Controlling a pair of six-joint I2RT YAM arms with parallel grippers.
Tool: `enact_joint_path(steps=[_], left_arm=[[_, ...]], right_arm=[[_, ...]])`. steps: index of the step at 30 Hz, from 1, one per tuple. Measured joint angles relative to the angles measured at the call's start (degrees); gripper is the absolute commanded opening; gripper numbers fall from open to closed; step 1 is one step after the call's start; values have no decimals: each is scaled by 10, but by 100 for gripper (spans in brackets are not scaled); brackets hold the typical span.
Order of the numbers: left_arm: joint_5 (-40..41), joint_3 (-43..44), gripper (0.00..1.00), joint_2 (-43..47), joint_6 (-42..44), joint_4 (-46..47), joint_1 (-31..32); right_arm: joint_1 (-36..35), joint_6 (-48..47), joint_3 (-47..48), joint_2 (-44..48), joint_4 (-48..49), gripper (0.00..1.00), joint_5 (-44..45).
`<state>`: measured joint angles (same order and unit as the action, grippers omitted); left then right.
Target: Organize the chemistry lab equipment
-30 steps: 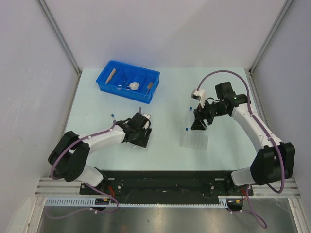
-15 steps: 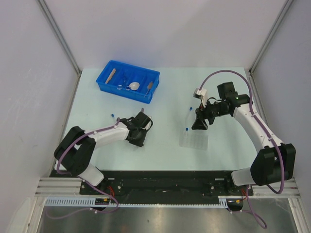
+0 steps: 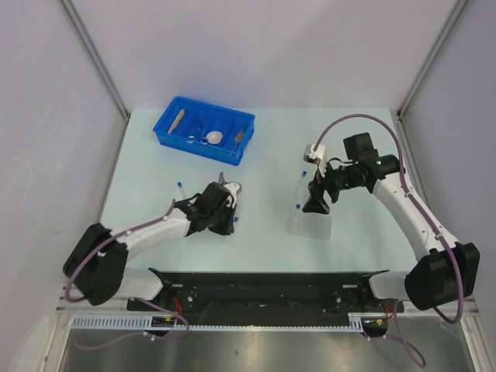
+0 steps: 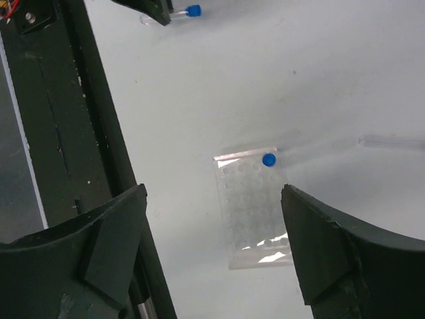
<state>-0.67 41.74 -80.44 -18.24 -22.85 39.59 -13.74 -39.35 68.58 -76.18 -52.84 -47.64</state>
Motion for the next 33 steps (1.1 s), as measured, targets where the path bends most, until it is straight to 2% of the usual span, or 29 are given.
enact_joint_path(steps=[2, 7, 10, 13, 18, 21, 33], left_arm=[[-38, -23, 3, 49, -3, 44, 0], [-126, -63, 3, 145, -20, 178, 0], [-167, -80, 4, 170, -34, 243, 3], [-193, -87, 4, 178, -43, 282, 10], [-210, -87, 3, 179, -49, 313, 31], [-210, -87, 3, 179, -53, 318, 43], [-208, -82, 3, 178, -54, 317, 61]], right_arm=[[-27, -16, 0, 15, 0, 100, 6], [-65, -44, 1, 39, -1, 100, -35], [-71, -14, 17, 15, -4, 99, -88], [-88, 77, 33, -25, 30, 97, -124], [-103, 226, 34, -77, 87, 89, -132], [-111, 284, 34, -100, 107, 85, -127], [-174, 340, 35, -132, 128, 59, -108]])
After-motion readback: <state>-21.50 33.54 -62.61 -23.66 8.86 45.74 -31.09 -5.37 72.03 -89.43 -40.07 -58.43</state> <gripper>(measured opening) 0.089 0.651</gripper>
